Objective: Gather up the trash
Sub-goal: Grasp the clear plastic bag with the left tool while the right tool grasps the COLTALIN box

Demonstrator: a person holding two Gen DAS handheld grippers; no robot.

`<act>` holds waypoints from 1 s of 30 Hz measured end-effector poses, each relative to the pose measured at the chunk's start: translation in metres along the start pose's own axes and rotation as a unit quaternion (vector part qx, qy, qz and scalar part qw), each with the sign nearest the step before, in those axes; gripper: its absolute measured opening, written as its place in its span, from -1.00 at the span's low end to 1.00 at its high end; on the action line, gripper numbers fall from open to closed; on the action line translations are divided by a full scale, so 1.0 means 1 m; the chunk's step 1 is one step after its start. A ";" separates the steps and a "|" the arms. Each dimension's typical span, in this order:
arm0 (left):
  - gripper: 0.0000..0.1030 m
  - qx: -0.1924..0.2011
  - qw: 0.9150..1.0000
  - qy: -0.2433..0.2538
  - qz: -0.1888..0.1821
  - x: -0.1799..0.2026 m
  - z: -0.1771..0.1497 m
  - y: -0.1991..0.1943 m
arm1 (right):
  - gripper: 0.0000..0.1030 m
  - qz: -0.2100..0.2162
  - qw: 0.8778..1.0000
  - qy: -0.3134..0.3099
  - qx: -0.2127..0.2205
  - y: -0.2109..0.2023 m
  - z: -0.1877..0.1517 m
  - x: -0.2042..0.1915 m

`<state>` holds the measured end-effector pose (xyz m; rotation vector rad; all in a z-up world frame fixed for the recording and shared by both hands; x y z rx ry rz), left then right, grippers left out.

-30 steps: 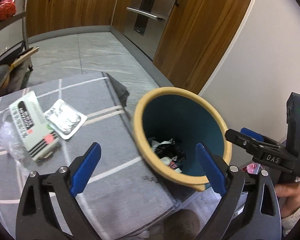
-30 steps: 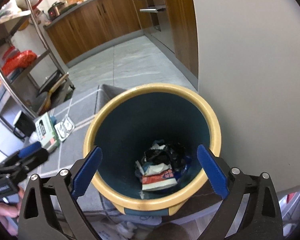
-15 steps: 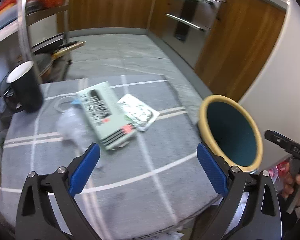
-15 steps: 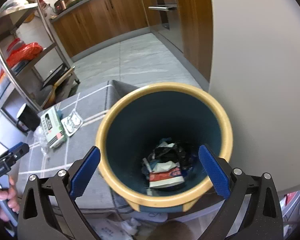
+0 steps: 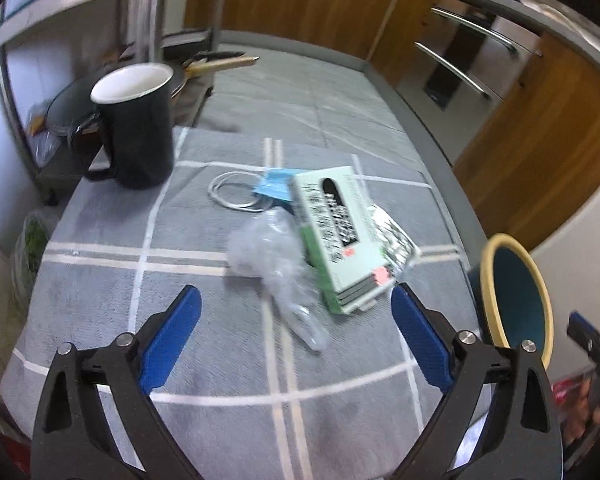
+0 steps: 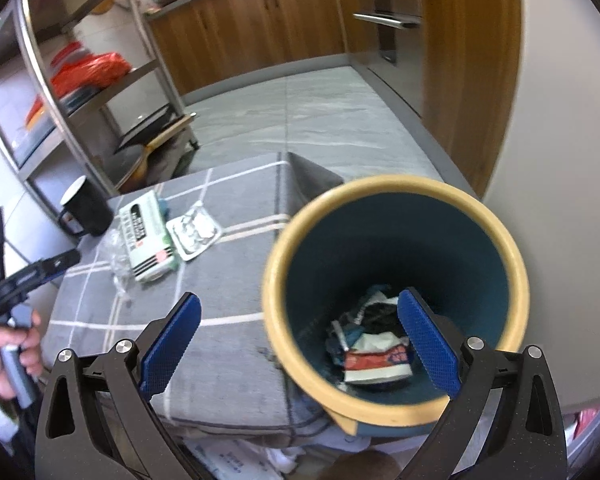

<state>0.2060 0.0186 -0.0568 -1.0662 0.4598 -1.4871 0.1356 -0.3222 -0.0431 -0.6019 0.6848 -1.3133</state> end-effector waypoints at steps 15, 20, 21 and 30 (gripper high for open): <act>0.08 -0.055 0.998 -0.029 0.023 -0.021 0.019 0.077 | 0.90 0.034 0.998 -0.058 -0.008 0.028 0.020 -0.050; -0.32 -0.064 0.998 -0.025 0.011 -0.022 0.017 0.077 | 0.90 0.052 0.995 -0.081 -0.017 0.051 0.030 -0.074; -0.42 -0.064 0.998 -0.022 0.015 -0.022 0.017 0.074 | 0.90 0.057 0.995 -0.085 -0.019 0.057 0.032 -0.081; -0.53 -0.040 0.996 -0.064 0.041 -0.055 0.024 0.039 | 0.90 0.102 0.984 -0.144 -0.031 0.112 0.053 -0.156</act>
Point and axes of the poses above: each gripper's, at about its wrist camera, not at the fingertips, and y roughly the way its jaws point, x to its right, z to its top, the point moved 5 cm from there along y, roughly the way its jaws point, and after that the axes turned 9 degrees about -y, right-handed, at the moved point
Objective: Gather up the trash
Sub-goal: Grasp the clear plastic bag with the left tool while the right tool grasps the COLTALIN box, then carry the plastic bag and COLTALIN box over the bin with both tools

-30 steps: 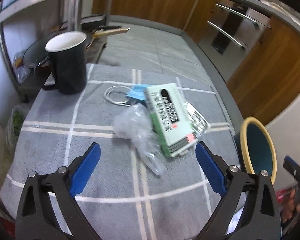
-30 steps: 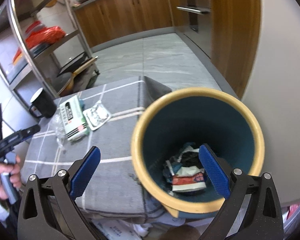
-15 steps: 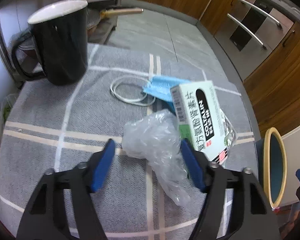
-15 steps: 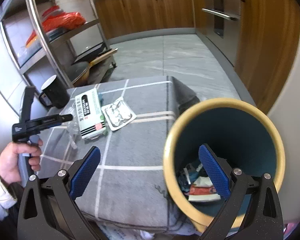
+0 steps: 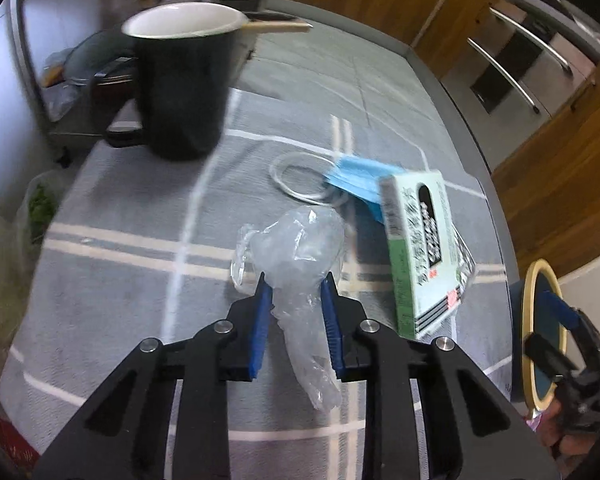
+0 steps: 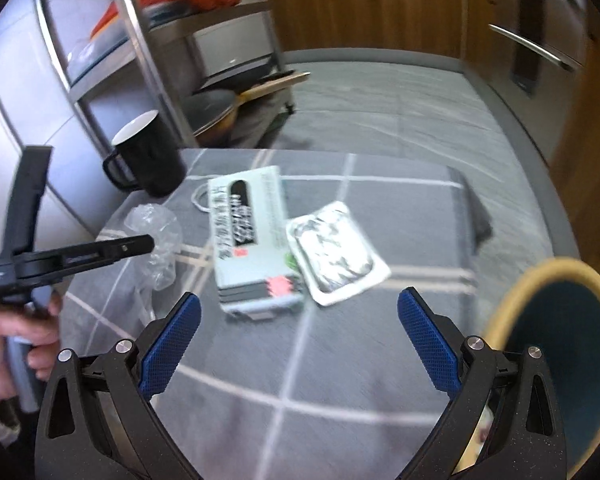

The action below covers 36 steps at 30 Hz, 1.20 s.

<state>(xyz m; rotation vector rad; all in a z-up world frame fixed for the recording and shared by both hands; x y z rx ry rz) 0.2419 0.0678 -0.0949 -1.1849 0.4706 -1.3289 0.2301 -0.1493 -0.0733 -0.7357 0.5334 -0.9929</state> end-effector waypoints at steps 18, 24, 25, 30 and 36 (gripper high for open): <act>-0.53 0.012 1.000 -0.019 -0.001 -0.005 0.012 -0.004 | 0.81 -0.006 0.996 -0.076 -0.036 0.090 0.023 -0.027; -0.53 0.013 1.000 -0.015 -0.003 -0.001 0.009 -0.006 | 0.40 0.004 0.997 -0.071 -0.027 0.082 0.020 -0.027; -0.53 0.013 1.000 -0.015 -0.003 0.000 0.009 -0.007 | 0.39 0.006 0.997 -0.066 -0.026 0.080 0.019 -0.026; -0.53 0.018 1.000 -0.009 -0.006 0.006 0.009 -0.010 | 0.39 0.016 0.998 -0.053 -0.013 0.062 0.018 -0.027; -0.53 0.023 1.000 -0.002 -0.018 0.019 0.006 -0.018 | 0.39 0.023 0.999 -0.036 0.013 0.015 0.014 -0.020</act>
Point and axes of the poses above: each gripper's, at about its wrist camera, not at the fingertips, and y roughly the way its jaws point, x to its right, z to its top, the point moved 5 cm from there along y, roughly the way its jaws point, and after that the axes turned 9 degrees about -y, right-handed, at the moved point
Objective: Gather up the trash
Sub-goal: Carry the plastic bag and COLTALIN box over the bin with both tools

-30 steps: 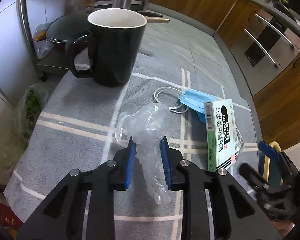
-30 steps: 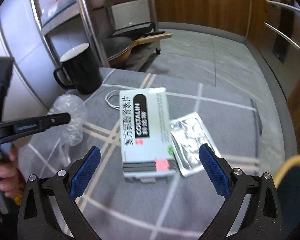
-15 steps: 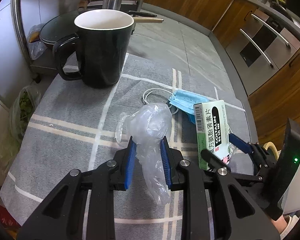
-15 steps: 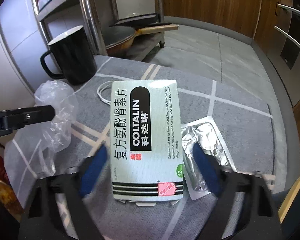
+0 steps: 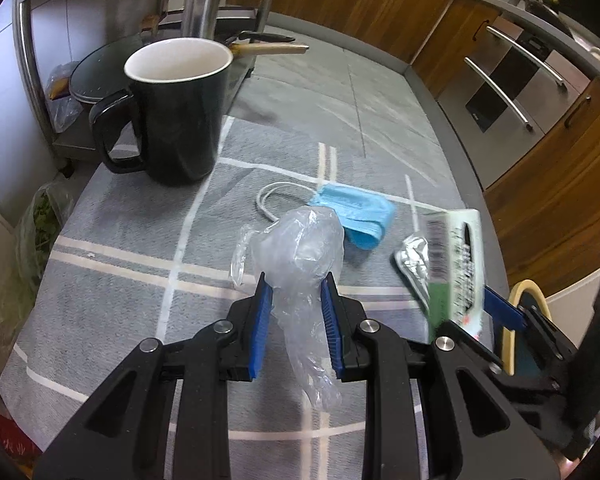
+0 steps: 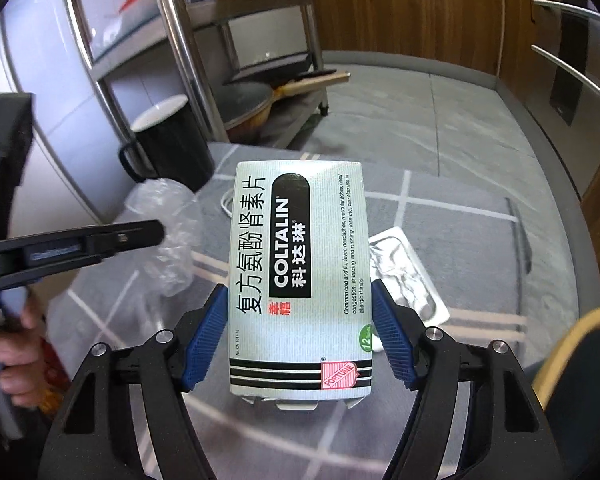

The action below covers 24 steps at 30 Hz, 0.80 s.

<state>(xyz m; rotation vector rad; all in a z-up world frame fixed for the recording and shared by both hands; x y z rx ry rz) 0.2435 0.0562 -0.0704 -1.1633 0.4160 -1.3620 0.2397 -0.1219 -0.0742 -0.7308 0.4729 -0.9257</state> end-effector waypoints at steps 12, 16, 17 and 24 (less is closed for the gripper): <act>-0.53 0.011 0.998 0.039 -0.045 0.057 -0.019 -0.031 | 0.39 -0.040 0.999 0.009 0.029 -0.099 -0.034 0.022; -0.53 0.009 0.996 0.062 -0.057 0.080 -0.032 -0.042 | 0.39 -0.057 0.998 0.018 0.034 -0.125 -0.052 0.036; -0.53 0.008 0.996 0.065 -0.060 0.084 -0.034 -0.043 | 0.39 -0.061 0.997 0.023 0.034 -0.128 -0.054 0.039; -0.53 -0.006 0.990 0.101 -0.100 0.129 -0.062 -0.053 | 0.39 -0.096 0.992 0.069 0.044 -0.162 -0.083 0.074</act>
Point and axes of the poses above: each gripper's, at about its wrist camera, not at the fingertips, and y roughly the way its jaws point, x to its right, z to its top, the point moved 5 cm from there along y, roughly the way its jaws point, and after that the axes turned 9 degrees about -y, right-handed, at the moved point
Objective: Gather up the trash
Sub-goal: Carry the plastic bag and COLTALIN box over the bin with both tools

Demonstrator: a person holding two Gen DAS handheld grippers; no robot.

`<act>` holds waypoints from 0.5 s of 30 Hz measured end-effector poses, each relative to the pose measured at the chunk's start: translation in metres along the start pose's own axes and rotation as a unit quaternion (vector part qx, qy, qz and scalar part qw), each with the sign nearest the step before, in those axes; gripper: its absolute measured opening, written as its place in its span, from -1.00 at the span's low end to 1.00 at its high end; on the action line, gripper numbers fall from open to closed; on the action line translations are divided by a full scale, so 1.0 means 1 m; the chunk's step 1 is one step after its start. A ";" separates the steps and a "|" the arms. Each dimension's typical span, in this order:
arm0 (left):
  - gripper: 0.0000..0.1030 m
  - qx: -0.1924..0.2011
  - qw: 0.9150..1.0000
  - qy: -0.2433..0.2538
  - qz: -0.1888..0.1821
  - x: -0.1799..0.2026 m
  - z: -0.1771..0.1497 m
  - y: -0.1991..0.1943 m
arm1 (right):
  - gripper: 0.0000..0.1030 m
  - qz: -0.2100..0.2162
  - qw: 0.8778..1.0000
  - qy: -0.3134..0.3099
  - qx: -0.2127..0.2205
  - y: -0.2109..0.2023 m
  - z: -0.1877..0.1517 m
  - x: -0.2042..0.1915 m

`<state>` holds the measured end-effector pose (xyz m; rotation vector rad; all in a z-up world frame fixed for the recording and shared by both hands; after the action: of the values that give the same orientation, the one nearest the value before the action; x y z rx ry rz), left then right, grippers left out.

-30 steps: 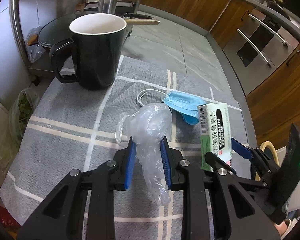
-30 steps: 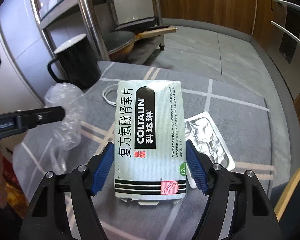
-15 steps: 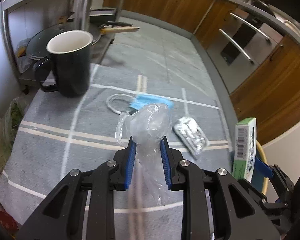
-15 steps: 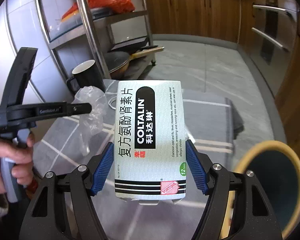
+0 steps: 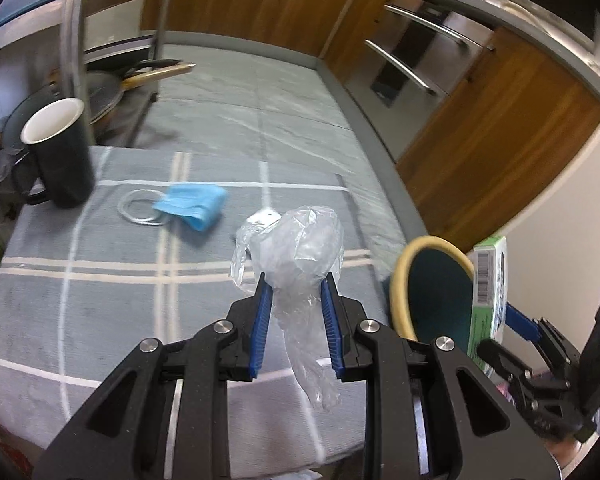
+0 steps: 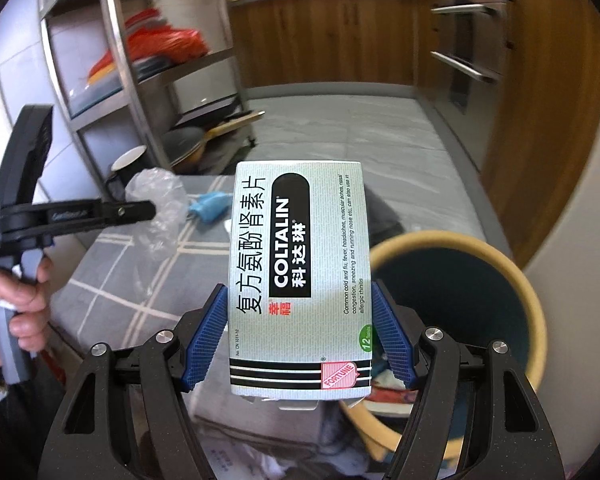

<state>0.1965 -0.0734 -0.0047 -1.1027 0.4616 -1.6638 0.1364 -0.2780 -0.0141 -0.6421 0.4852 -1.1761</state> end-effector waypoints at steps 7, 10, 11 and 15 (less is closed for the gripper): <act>-0.53 -0.015 0.998 0.047 -0.041 0.056 -0.019 0.009 | 0.39 -0.023 0.999 0.034 0.021 -0.024 -0.015 0.032; -0.53 -0.022 0.996 0.066 -0.057 0.080 -0.028 0.015 | 0.39 -0.033 0.998 0.048 0.023 -0.032 -0.025 0.046; -0.53 -0.022 0.995 0.071 -0.062 0.086 -0.030 0.017 | 0.39 -0.035 0.998 0.053 0.024 -0.034 -0.028 0.051; -0.53 -0.031 0.992 0.085 -0.086 0.112 -0.040 0.025 | 0.39 -0.047 0.995 0.080 0.025 -0.043 -0.042 0.073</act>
<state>0.1728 -0.1918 0.0056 -1.0758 0.5424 -1.9163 0.1030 -0.3657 -0.0164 -0.5351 0.5632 -1.3318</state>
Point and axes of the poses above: each gripper's, at about its wrist camera, not at the fingertips, and y roughly the way its jaws point, x to its right, z to its top, the point moved 5 cm from there along y, roughly the way its jaws point, and after that the axes turned 9 degrees about -y, right-handed, at the moved point
